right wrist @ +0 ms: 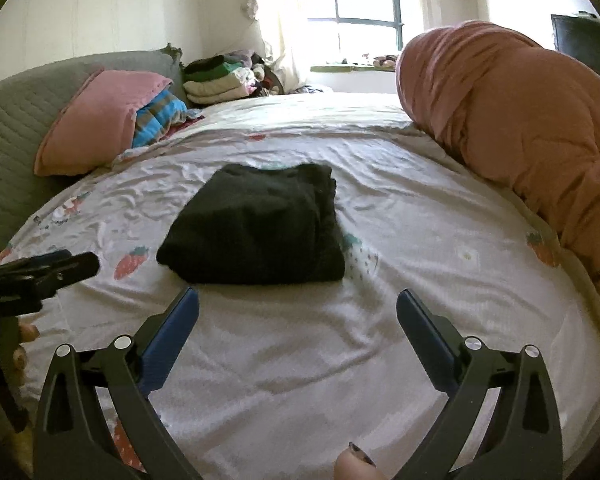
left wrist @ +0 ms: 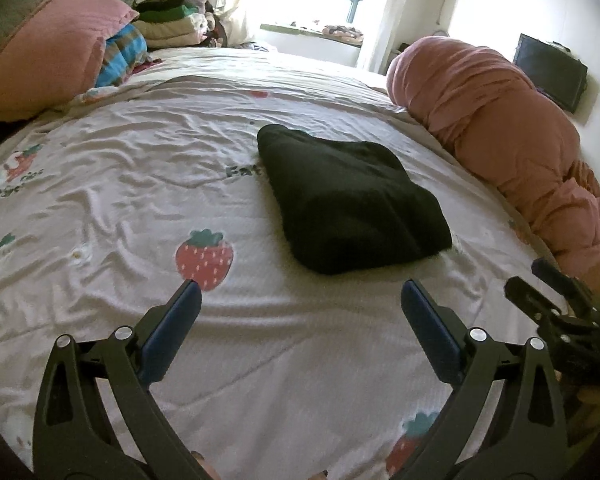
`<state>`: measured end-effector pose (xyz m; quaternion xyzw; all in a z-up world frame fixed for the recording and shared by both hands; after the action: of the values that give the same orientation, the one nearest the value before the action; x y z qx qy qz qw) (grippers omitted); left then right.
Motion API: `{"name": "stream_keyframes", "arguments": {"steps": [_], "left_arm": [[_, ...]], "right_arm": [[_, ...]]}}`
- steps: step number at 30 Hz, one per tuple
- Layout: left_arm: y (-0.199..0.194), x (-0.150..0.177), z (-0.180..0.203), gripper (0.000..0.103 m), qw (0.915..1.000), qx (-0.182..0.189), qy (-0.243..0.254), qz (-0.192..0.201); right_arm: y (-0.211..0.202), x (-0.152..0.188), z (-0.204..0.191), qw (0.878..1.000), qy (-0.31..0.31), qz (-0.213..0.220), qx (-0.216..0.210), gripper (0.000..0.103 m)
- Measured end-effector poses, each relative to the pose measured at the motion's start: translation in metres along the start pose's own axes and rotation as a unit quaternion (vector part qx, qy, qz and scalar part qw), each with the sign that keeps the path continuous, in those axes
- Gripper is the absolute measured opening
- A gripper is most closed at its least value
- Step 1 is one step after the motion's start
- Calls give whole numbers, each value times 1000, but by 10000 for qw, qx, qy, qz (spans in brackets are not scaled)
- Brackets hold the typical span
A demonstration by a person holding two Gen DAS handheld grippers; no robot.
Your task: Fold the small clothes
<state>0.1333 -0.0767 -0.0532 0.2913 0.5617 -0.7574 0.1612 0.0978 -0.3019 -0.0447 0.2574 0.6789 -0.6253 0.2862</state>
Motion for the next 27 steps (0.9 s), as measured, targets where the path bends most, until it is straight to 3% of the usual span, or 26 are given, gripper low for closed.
{"name": "stream_keyframes", "arguments": {"steps": [9, 18, 27], "left_arm": [[-7, 35, 4, 94, 9998, -27, 162, -72], [-12, 42, -2, 94, 10000, -18, 63, 26], [-13, 41, -7, 94, 9999, -95, -39, 9]], "right_arm": [[3, 43, -5, 9988, 204, -279, 337, 98], [-7, 49, -3, 9979, 261, -49, 587, 98], [-10, 48, -5, 9981, 213, -83, 579, 98]]}}
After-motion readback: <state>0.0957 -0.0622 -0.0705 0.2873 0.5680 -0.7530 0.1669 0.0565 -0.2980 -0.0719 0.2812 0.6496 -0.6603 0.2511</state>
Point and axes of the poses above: each gripper's, at about its wrist camera, not at the fingertips, and y roughly the way its jaws point, z to its right, x to its underside, the point moved 7 cm from there along y, roughly the way its jaws point, and after that the axes turned 9 degrees about -z, right-handed, at the moved point
